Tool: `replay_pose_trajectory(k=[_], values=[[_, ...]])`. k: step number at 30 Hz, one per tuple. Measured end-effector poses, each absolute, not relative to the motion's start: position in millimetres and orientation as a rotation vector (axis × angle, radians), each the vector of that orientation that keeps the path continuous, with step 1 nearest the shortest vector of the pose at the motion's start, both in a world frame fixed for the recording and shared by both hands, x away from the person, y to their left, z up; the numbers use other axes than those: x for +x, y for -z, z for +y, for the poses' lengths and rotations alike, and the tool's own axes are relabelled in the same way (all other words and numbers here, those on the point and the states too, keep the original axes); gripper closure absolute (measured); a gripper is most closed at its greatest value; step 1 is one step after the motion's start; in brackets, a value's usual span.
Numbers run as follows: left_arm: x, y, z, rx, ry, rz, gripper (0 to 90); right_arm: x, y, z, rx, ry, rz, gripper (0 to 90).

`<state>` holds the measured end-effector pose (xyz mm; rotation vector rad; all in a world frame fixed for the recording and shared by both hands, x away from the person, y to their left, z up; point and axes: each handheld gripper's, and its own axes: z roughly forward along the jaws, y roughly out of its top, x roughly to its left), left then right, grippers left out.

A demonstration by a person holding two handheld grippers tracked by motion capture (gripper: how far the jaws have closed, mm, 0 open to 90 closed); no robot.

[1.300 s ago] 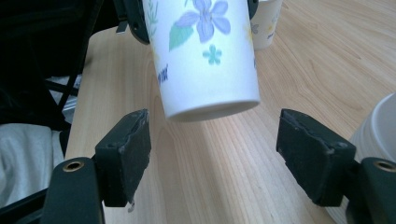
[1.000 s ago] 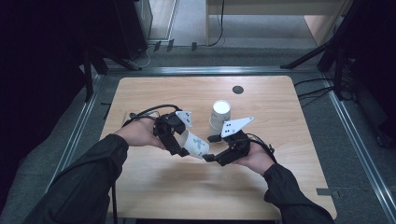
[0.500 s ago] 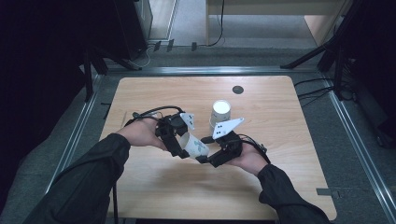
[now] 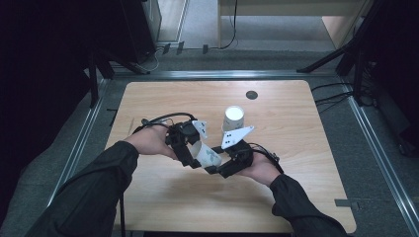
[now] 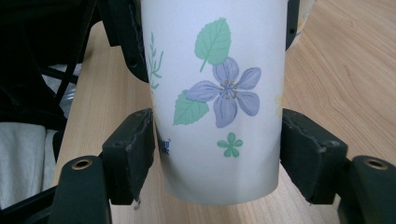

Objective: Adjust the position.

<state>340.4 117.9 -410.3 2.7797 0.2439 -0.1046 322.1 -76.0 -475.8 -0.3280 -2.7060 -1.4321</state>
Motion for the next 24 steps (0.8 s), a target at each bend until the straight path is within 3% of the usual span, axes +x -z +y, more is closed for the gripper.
replay_pose_trajectory(k=[24], values=[[341.1,411.5,119.5,2.734,0.097,0.267,18.1,321.4,472.5,-77.7,-0.312,1.430,-2.739,34.5]])
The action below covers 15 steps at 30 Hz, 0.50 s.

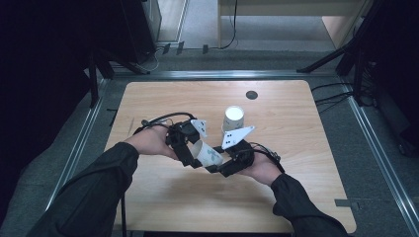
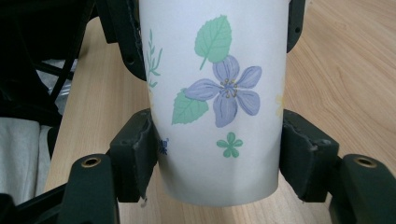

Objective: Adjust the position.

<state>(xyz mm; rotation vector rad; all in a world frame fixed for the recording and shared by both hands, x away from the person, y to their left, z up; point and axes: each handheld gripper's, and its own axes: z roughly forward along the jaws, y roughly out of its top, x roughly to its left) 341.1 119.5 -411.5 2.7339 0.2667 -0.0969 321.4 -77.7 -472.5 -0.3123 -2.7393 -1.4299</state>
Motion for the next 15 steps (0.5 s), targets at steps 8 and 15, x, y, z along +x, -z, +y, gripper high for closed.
replay_pose_trajectory(k=[8,15], values=[[342,410,127,2.669,0.090,0.306,10.7,322,470,-83,-0.319,1.451,-2.735,34.6],[342,411,137,2.586,0.080,0.330,9.9,323,465,-89,-0.328,1.478,-2.734,34.6]])
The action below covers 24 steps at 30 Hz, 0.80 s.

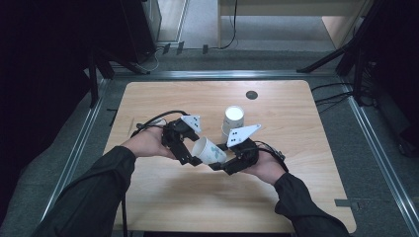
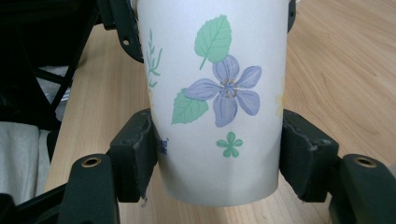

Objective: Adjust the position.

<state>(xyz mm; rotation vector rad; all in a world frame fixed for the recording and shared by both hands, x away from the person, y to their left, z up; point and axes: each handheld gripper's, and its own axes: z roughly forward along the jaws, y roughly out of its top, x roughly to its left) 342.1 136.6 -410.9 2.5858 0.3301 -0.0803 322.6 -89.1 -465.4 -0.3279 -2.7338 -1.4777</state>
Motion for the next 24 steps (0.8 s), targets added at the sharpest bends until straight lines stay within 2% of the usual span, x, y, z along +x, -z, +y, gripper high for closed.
replay_pose_trajectory(k=[24], values=[[330,438,164,2.224,0.092,0.503,9.8,324,457,-107,-0.353,1.541,-2.691,34.6]])
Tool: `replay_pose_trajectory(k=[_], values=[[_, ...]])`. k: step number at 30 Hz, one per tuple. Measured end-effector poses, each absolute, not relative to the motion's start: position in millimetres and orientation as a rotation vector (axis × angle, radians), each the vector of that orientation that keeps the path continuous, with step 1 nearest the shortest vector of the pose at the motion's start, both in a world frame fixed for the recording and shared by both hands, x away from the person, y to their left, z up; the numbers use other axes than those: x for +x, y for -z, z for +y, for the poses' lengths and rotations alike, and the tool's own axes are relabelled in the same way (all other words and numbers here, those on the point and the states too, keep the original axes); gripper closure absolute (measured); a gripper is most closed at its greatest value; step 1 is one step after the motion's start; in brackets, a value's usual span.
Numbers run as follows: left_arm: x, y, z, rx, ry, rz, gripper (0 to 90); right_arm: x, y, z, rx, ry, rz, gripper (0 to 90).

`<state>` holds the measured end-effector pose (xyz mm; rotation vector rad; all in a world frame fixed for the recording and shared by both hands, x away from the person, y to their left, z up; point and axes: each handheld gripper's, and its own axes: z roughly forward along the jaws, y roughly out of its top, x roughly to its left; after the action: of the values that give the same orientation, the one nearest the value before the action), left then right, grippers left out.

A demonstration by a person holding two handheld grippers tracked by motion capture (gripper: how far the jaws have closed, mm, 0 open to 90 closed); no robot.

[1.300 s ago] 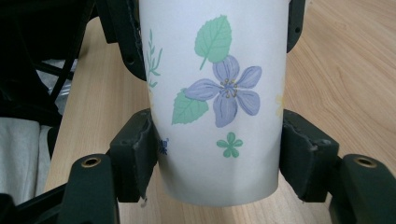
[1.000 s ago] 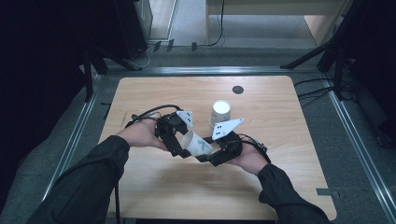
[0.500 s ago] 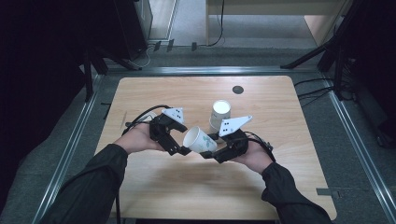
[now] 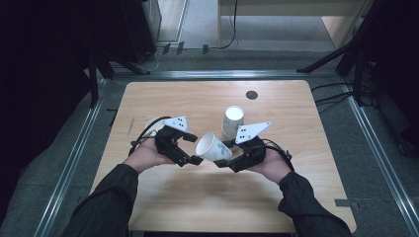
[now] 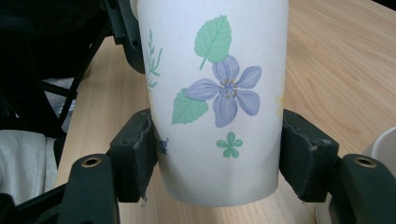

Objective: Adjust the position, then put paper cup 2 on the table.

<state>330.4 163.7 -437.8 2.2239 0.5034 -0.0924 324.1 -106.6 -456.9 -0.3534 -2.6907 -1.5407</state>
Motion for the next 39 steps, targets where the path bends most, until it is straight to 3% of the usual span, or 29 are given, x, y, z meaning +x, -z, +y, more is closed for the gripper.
replay_pose_trajectory(k=[22,39], values=[[317,451,167,2.028,0.131,0.558,9.8,326,457,-111,-0.360,1.565,-2.651,34.6],[316,453,160,2.000,0.130,0.539,10.1,325,462,-107,-0.346,1.555,-2.634,34.6]])
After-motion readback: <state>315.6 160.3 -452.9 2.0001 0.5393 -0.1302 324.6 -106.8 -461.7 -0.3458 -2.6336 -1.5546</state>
